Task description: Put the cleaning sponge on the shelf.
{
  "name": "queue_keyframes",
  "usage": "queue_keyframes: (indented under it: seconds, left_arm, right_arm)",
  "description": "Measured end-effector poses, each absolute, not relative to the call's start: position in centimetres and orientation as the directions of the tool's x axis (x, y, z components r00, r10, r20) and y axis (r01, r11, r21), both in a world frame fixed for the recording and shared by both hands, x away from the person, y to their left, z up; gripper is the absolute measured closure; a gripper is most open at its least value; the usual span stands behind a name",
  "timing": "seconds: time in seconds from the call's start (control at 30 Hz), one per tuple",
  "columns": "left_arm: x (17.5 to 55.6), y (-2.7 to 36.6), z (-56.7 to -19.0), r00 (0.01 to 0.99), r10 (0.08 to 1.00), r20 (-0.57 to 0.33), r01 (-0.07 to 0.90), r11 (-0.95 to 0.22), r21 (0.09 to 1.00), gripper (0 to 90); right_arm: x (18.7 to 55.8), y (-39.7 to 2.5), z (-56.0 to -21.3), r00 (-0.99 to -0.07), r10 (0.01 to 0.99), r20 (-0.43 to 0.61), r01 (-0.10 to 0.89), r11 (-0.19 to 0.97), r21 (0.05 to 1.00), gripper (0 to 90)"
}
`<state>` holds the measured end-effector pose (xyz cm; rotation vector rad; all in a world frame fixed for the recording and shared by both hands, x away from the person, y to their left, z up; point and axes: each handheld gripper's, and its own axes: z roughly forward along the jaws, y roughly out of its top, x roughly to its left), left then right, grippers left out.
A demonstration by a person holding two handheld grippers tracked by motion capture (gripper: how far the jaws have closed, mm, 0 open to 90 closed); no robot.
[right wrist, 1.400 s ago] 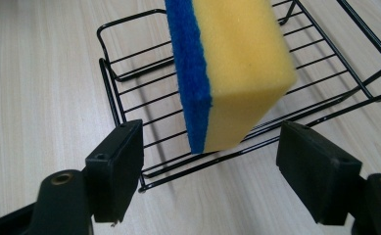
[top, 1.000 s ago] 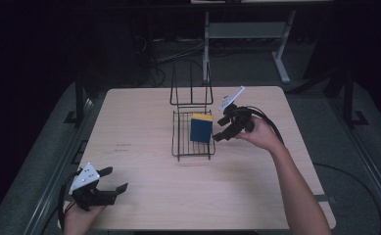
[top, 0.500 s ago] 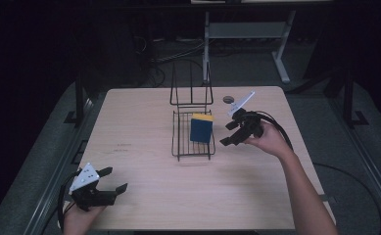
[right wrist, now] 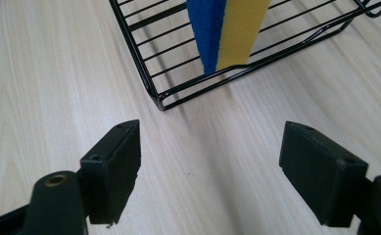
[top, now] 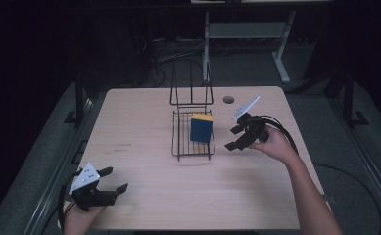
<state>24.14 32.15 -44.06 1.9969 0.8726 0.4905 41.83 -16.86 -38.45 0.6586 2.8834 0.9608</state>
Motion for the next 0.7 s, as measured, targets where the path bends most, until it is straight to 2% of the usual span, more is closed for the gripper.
queue_keyframes:
  seconds: [0.7]
  left_arm:
    - [24.13,32.18,-44.04,0.675,0.738,0.008,0.391,-0.368,0.844,16.2]
  right_arm:
    - [40.81,-17.17,-39.26,-0.91,0.399,0.109,0.387,0.727,0.568,23.0]
